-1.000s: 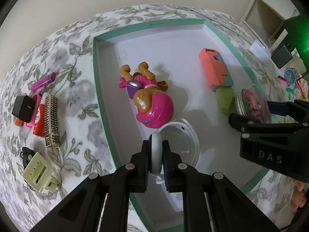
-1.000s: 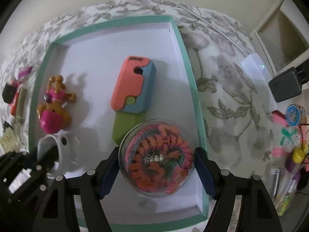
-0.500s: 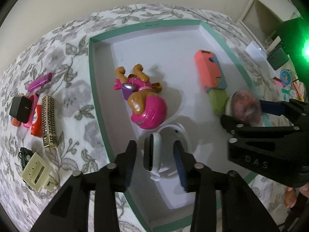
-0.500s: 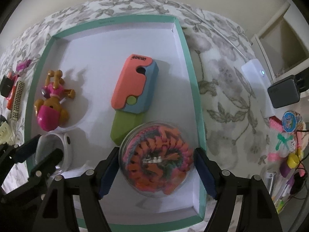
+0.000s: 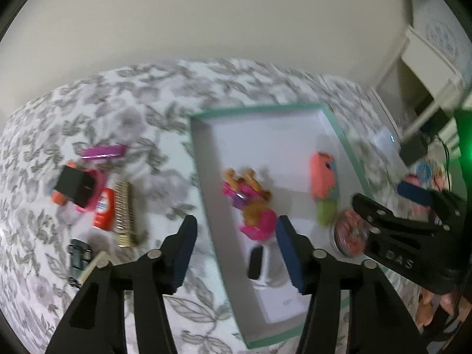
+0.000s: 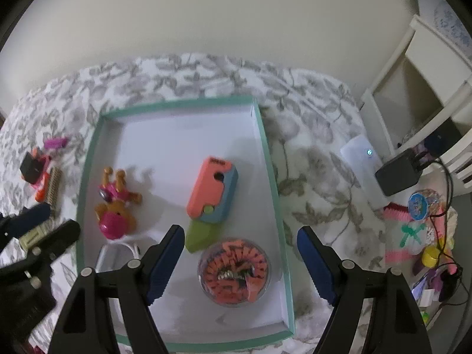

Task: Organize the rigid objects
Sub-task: 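Withdraw both open tools from the tray toward the remaining items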

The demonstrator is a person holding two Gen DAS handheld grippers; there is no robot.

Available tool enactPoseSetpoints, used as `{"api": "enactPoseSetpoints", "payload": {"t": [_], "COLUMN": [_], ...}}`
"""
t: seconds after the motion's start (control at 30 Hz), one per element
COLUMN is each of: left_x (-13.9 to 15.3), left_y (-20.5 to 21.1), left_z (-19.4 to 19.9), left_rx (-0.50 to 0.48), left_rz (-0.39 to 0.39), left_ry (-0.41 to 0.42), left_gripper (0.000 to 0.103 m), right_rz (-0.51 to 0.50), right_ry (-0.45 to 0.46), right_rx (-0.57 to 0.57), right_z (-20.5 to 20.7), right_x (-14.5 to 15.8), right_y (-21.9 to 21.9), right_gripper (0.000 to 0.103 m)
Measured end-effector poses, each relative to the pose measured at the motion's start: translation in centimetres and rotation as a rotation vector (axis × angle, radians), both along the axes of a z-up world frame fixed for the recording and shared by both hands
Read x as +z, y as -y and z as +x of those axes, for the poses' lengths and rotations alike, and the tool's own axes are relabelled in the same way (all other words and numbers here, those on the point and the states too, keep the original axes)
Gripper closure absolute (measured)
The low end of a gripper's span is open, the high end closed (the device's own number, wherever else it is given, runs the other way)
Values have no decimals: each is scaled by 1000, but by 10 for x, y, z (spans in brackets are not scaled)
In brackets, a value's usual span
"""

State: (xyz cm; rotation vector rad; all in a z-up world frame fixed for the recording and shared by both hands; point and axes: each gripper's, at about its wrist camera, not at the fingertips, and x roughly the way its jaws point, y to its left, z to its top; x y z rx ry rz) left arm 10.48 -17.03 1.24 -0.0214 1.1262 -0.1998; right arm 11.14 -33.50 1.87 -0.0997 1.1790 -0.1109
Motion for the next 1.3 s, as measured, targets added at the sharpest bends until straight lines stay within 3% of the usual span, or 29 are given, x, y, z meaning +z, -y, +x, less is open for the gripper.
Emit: {"api": "enactPoseSetpoints", "payload": {"t": [0.13,0.2,0.3,0.43,0.57,0.63,0.8,1.03,1.17,1.3], "left_x": [6,6,7,10,12,12,11,18,24,30], "left_y": [-17,-24,-35,-46,-56,-59,-66,-81,-114,-154], "left_z": [4,7,10,12,14,15,15,17,18,16], "left_rx": [54,80,121,155,198,214,248,276,336,401], "left_rz": [15,9,2,-3,-3,-3,36,14,-43,-47], "left_ry": [17,17,22,33,52,52,84,112,117,122], "left_gripper": [42,33,29,23,18,9,8,0,0,0], "right_rz": [16,15,39,35,35,29,26,22,31,70], "right_ry": [50,85,113,132,141,144,151,161,212,278], "right_rx": [-4,-2,5,20,38,48,52,56,62,116], "right_z": [1,0,1,3,4,5,5,5,6,6], "right_x": [7,14,15,17,14,14,13,14,22,31], "right_y": [-4,-9,-10,-16,-22,-25,-29,-34,-45,-69], "right_gripper": [21,21,10,9,0,0,0,0,0,0]}}
